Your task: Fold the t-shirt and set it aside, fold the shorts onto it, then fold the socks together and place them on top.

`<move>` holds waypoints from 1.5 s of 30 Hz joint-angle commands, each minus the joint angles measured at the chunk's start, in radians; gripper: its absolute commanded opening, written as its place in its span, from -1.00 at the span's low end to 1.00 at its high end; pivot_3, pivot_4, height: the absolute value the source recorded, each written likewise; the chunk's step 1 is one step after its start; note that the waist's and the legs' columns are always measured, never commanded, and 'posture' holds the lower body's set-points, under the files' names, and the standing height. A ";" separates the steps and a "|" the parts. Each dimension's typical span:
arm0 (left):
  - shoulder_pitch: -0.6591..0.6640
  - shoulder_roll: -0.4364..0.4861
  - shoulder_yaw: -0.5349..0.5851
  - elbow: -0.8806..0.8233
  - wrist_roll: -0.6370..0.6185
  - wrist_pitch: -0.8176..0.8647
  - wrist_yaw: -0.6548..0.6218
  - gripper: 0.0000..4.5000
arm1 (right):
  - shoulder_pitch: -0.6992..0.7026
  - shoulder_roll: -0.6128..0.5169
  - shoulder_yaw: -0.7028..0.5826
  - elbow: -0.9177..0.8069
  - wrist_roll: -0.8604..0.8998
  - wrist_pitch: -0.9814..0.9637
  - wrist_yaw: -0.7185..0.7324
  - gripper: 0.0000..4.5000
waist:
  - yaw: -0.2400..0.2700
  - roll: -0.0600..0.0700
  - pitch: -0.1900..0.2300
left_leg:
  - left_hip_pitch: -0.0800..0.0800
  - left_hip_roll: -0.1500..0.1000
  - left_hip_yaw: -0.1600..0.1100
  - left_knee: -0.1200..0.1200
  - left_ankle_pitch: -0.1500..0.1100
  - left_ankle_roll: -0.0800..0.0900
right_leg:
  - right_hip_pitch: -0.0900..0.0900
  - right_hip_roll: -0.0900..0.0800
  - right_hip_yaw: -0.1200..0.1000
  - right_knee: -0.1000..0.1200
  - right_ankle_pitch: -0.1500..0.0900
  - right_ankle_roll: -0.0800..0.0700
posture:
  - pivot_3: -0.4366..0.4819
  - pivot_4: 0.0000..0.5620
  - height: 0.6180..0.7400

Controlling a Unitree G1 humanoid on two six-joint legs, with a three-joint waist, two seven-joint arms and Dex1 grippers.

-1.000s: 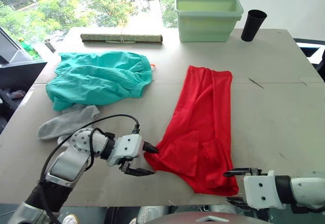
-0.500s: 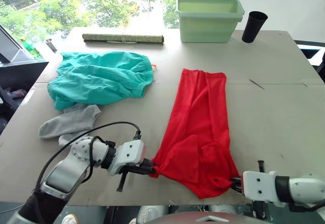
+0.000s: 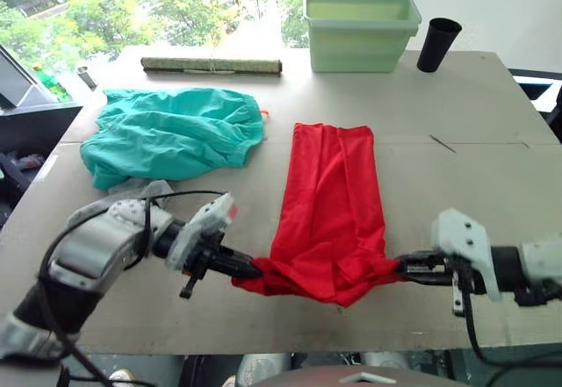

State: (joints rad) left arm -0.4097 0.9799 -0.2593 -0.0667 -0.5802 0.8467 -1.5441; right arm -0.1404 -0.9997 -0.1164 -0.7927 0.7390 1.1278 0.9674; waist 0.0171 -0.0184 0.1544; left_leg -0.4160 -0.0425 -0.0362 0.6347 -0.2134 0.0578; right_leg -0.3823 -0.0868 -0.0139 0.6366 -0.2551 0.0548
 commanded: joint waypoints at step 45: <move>0.053 -0.349 0.182 0.100 0.250 -0.518 0.384 0.48 | 0.071 0.266 -0.020 0.207 -0.167 -0.048 -0.431 0.98 | -0.003 0.001 -0.005 | -0.010 -0.004 0.001 0.005 0.000 0.000 | -0.012 -0.001 0.004 0.006 0.005 0.004 | -0.05 -0.47 0.85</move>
State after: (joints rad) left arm -0.3255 0.6385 -0.0596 0.0016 -0.3396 0.3579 -1.1417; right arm -0.0380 -0.7331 -0.1491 -0.6159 0.5581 1.0549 0.5287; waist 0.0142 -0.0174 0.1495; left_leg -0.4266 -0.0466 -0.0351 0.6400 -0.2130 0.0583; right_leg -0.3949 -0.0877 -0.0097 0.6431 -0.2497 0.0592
